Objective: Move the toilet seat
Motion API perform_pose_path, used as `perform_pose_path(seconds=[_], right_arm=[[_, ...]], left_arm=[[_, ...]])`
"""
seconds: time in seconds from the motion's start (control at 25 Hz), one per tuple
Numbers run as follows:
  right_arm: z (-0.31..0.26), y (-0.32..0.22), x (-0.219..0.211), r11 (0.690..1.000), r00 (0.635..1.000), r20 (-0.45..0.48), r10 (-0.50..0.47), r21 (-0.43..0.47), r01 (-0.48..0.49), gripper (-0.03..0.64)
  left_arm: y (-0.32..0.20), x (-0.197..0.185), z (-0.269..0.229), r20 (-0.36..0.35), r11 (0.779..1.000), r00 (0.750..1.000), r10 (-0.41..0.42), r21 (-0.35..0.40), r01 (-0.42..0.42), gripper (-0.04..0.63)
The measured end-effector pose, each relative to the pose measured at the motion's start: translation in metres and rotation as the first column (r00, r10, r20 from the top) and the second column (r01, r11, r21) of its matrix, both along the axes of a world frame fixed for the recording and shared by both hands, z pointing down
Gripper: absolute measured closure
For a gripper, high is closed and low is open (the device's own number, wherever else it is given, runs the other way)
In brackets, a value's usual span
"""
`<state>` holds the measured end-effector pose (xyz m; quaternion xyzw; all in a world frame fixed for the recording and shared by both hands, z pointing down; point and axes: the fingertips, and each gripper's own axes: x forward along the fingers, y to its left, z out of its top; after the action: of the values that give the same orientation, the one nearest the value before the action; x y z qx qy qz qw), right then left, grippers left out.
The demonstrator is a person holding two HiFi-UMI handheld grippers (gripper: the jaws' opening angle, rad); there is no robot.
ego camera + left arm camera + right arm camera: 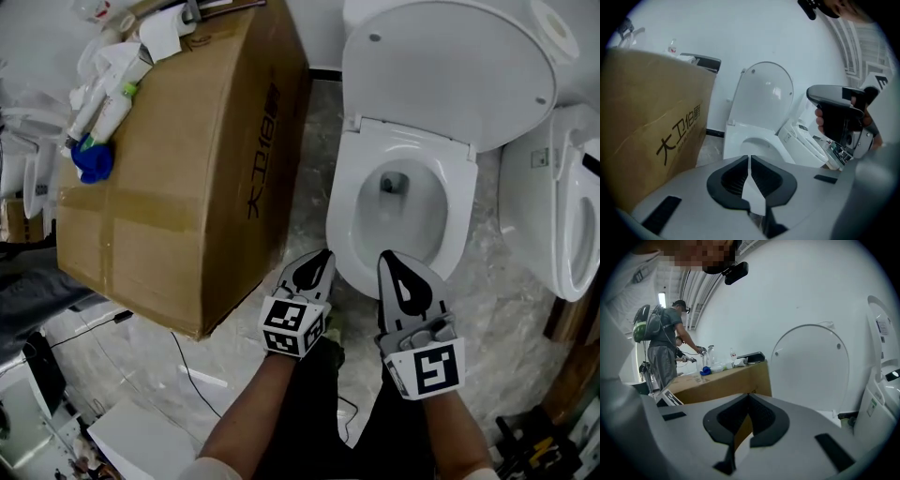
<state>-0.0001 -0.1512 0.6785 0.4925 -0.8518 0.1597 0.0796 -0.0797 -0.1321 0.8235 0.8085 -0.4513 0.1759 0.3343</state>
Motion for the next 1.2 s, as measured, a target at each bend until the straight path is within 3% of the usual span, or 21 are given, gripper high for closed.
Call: perform_pose_path(seconds=[0.24,0.4,0.52,0.64,0.76,0.84,0.92,1.08,1.2], right_arm=[[0.027,-0.008,-0.018,0.999,0.999,0.021,-0.028,-0.017,0.028,0.604],[0.043,-0.005,-0.030,0.997,0.998,0.023,-0.064,-0.039,0.065,0.604],[0.053,-0.001,-0.033,0.995,0.997,0.024,-0.079,-0.061,0.080,0.604],[0.060,0.001,-0.035,0.993,0.996,0.023,-0.084,-0.082,0.086,0.604],[0.062,0.005,-0.036,0.991,0.996,0.024,-0.090,-0.095,0.092,0.604],[0.064,0.007,-0.035,0.990,0.995,0.012,-0.102,-0.100,0.103,0.604],[0.066,0.009,-0.031,0.987,0.990,-0.024,-0.137,-0.088,0.134,0.604],[0.066,0.011,-0.024,0.986,0.990,-0.031,-0.137,-0.095,0.133,0.604],[0.062,0.010,-0.018,0.987,0.992,-0.026,-0.124,-0.103,0.121,0.604]], left_arm=[[-0.003,-0.015,0.056,-0.055,0.990,0.993,-0.108,-0.100,0.102,0.566],[0.001,-0.023,0.091,-0.138,0.967,0.971,-0.196,-0.190,0.169,0.517],[0.004,-0.027,0.111,-0.226,0.940,0.932,-0.282,-0.261,0.221,0.495],[0.004,-0.027,0.123,-0.327,0.916,0.878,-0.350,-0.314,0.248,0.486],[0.003,-0.024,0.127,-0.421,0.905,0.821,-0.385,-0.349,0.245,0.474],[0.001,-0.019,0.129,-0.454,0.903,0.802,-0.387,-0.363,0.230,0.472],[0.001,-0.014,0.134,-0.456,0.902,0.805,-0.379,-0.377,0.211,0.472],[0.005,-0.010,0.136,-0.416,0.900,0.836,-0.358,-0.391,0.191,0.499],[0.005,-0.010,0.135,-0.414,0.894,0.838,-0.356,-0.412,0.176,0.511]])
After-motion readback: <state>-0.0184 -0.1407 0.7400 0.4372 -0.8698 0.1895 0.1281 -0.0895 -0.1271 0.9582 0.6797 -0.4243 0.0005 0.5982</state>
